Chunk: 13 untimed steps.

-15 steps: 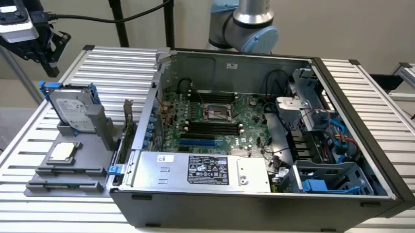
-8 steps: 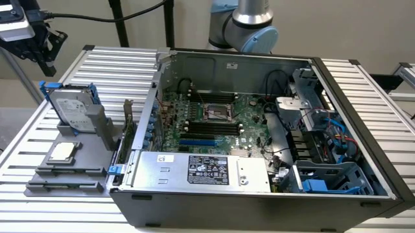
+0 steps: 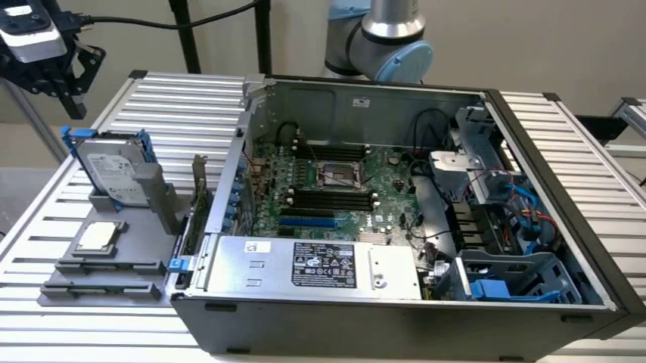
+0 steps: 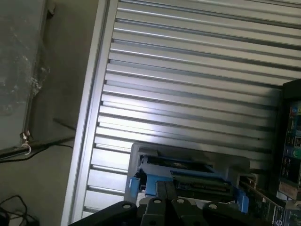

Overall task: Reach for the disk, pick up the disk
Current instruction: 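Pick up the disk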

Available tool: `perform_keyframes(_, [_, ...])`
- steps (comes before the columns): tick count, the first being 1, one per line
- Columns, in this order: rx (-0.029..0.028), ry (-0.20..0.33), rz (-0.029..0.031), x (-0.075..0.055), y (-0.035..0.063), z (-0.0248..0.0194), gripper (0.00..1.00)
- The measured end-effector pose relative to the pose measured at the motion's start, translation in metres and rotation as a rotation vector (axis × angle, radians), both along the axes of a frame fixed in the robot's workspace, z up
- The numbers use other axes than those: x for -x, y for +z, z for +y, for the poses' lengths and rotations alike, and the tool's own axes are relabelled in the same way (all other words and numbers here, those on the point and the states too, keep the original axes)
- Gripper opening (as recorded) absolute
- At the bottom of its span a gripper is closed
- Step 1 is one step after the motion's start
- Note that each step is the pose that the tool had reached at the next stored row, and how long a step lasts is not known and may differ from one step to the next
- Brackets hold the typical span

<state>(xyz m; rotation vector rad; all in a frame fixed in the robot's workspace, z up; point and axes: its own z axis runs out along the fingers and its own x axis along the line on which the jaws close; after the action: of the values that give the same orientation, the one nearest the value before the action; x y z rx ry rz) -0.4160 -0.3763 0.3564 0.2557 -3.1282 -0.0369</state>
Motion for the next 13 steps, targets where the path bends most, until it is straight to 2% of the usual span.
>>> perform_keyframes(13, [-0.0001, 0.237, -0.0001, 0.0000, -0.0001, 0.0000, 0.11])
